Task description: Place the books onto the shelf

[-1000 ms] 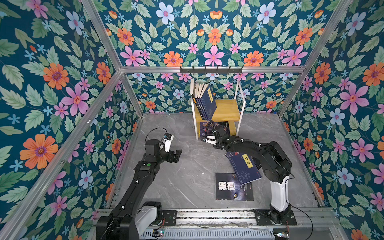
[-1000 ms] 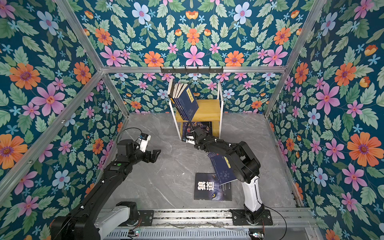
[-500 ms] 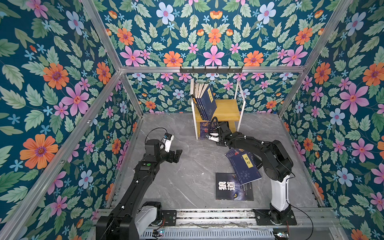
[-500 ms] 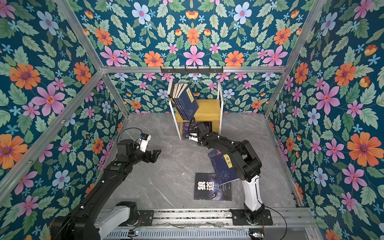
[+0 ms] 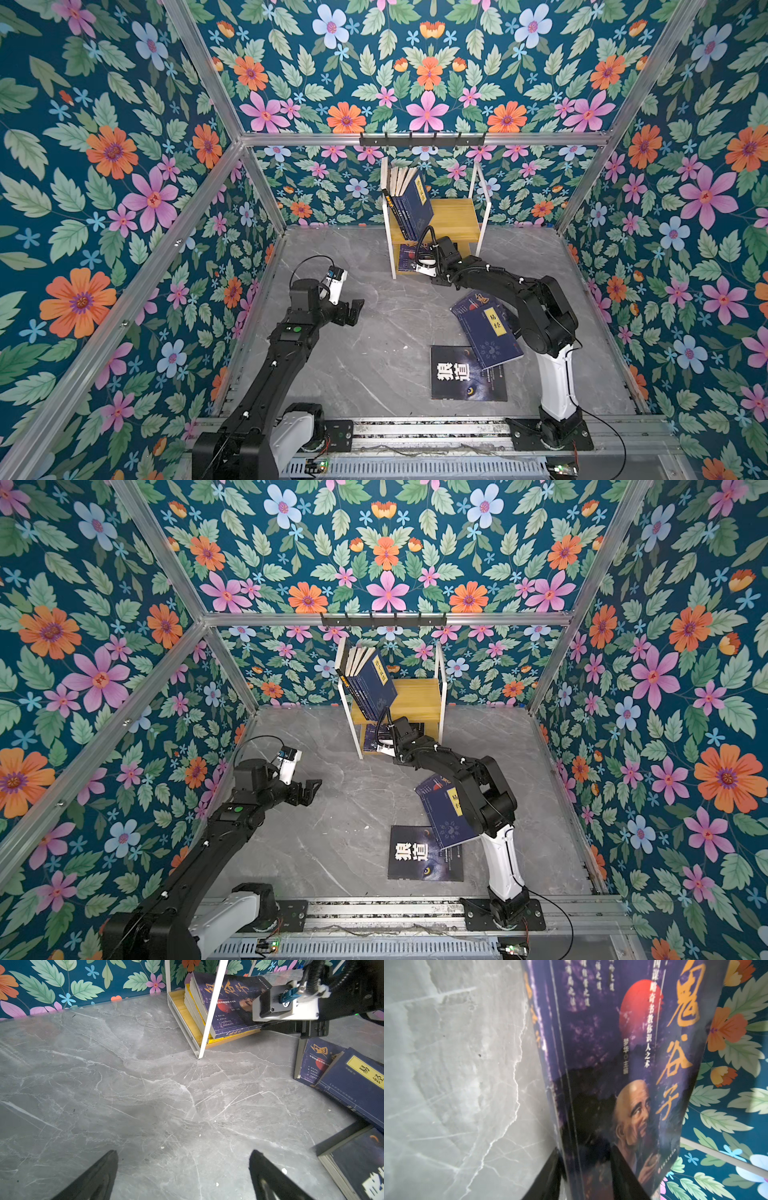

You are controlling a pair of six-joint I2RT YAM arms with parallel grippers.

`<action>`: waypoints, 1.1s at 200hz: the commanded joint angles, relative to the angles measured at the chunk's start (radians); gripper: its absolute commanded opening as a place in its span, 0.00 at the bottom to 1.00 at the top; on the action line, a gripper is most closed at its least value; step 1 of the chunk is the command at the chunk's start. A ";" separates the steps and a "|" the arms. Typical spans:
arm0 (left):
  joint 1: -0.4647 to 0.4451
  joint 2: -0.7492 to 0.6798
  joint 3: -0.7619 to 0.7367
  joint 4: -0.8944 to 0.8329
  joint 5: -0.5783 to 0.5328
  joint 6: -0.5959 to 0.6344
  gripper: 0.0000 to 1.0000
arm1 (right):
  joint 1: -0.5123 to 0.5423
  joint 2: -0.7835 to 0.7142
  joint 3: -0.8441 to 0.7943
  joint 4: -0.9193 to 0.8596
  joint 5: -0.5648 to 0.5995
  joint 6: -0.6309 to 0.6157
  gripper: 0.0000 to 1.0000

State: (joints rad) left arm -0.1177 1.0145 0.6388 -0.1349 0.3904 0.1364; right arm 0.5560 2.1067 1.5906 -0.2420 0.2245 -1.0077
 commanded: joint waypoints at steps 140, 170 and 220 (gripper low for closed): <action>0.000 -0.001 -0.001 0.006 0.014 0.000 1.00 | -0.059 -0.110 -0.086 -0.086 -0.031 -0.037 0.48; -0.001 0.001 -0.001 0.004 0.009 0.004 1.00 | -0.080 -0.112 -0.093 -0.075 -0.037 -0.039 0.46; -0.001 -0.006 -0.003 0.003 0.009 0.007 1.00 | -0.085 -0.096 -0.080 -0.071 -0.035 -0.035 0.39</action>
State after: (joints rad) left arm -0.1184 1.0138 0.6342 -0.1349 0.3923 0.1364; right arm 0.4725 2.0026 1.4979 -0.3183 0.1913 -1.0340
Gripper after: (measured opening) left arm 0.997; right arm 0.404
